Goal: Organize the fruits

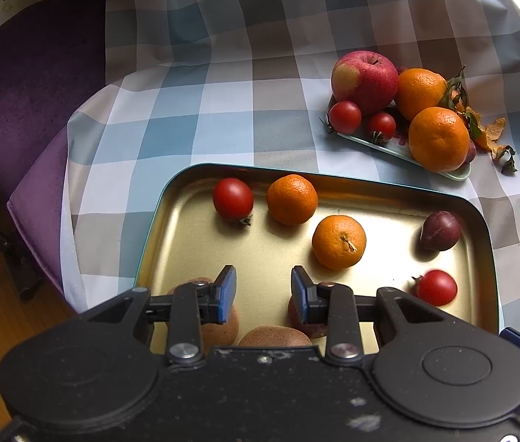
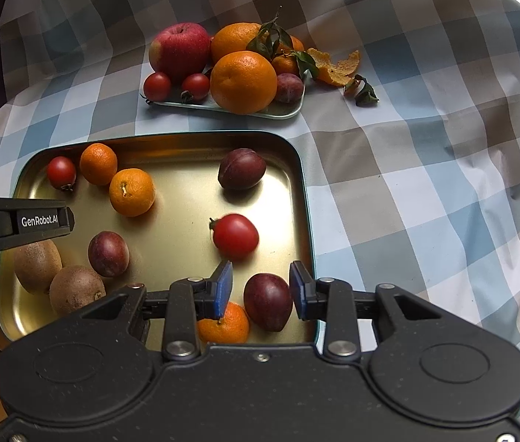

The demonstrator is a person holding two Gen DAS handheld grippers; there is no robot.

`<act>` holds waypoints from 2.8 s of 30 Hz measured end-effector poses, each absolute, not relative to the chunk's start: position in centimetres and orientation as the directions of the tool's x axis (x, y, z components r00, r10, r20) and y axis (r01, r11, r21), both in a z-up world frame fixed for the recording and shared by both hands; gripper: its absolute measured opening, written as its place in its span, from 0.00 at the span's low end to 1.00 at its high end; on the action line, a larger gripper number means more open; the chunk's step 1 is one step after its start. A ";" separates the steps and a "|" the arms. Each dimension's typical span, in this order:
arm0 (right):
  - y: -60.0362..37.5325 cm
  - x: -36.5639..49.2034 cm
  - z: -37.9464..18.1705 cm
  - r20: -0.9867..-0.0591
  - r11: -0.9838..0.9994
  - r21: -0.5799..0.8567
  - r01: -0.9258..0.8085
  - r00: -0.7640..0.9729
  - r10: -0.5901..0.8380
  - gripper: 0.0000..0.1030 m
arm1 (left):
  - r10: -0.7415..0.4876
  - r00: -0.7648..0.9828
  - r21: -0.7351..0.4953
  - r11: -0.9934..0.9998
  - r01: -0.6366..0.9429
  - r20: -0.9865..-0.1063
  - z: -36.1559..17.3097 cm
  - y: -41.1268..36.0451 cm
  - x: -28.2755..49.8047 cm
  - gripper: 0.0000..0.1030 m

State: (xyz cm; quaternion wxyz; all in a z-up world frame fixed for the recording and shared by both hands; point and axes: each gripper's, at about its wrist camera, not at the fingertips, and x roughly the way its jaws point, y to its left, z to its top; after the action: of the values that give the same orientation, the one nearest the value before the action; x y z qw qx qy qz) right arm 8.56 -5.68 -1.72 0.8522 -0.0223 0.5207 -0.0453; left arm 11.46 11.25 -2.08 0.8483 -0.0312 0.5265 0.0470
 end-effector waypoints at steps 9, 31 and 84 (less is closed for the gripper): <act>-5.6 8.6 -2.2 -0.895 0.995 -0.086 0.047 0.436 -0.098 0.42 | 0.046 0.438 -0.001 0.994 -0.107 -0.898 -2.2 11.1 11.5 0.33; -5.5 8.5 -2.1 -0.900 0.994 -0.095 0.045 0.424 -0.106 0.42 | 0.045 0.426 -0.003 0.994 -0.111 -0.904 -2.5 11.1 11.2 0.33; -8.6 1.5 -0.2 -0.885 0.996 -0.042 0.083 0.460 -0.076 0.42 | 0.058 0.489 0.014 0.996 -0.093 -0.870 0.0 8.7 0.8 0.37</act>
State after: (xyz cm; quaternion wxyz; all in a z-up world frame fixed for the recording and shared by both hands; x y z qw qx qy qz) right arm 1.49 -8.58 -0.24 0.8542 0.0035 0.5177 -0.0467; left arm 0.82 8.73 0.03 0.8628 -0.0173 0.5034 0.0435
